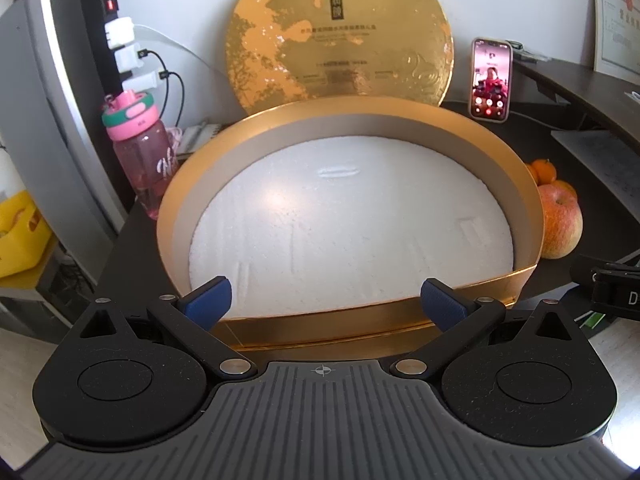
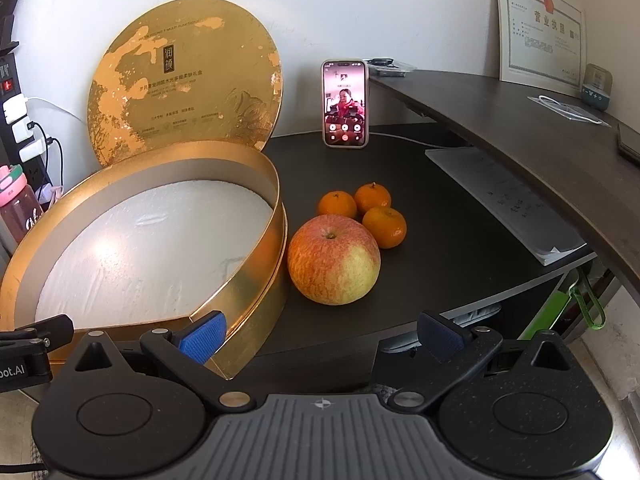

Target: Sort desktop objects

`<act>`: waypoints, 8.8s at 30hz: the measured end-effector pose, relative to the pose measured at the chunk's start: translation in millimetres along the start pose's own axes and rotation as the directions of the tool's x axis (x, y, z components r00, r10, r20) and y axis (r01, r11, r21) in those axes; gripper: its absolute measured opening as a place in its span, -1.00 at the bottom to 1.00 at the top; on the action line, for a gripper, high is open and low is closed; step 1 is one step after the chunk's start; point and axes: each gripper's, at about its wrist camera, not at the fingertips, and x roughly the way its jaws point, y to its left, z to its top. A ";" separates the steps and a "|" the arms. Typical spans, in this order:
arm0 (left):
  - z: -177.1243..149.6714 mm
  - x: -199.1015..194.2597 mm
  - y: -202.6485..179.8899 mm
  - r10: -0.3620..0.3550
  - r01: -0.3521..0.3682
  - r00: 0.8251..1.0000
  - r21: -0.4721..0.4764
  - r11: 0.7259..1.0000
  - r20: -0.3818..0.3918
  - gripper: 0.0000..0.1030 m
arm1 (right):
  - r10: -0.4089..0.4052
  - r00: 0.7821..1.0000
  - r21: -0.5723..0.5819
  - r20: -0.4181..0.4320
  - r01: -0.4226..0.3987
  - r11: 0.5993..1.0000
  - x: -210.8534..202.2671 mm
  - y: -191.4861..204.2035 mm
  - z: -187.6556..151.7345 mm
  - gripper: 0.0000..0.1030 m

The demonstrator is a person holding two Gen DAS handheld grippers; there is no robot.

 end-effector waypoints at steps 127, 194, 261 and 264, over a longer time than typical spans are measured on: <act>3.6 23.7 14.1 -0.028 0.028 1.000 -0.056 0.998 0.004 0.95 | 0.218 0.975 -0.143 0.034 -0.212 0.967 101.7 -49.7 7.3 0.62; -26.5 20.3 173.7 0.107 -0.087 0.994 -0.393 0.915 0.031 0.95 | 0.251 0.914 -0.337 -0.318 -0.357 0.871 146.2 266.6 80.6 0.65; 16.9 17.4 -29.2 -0.242 0.240 0.970 0.088 0.967 0.017 0.90 | 0.059 0.995 0.034 0.080 -0.061 0.998 141.7 -78.2 40.1 0.30; 16.7 18.3 -29.4 -0.242 0.240 0.970 0.091 0.967 0.016 0.90 | 0.059 0.996 0.055 0.063 -0.062 0.997 149.4 -80.3 41.5 0.26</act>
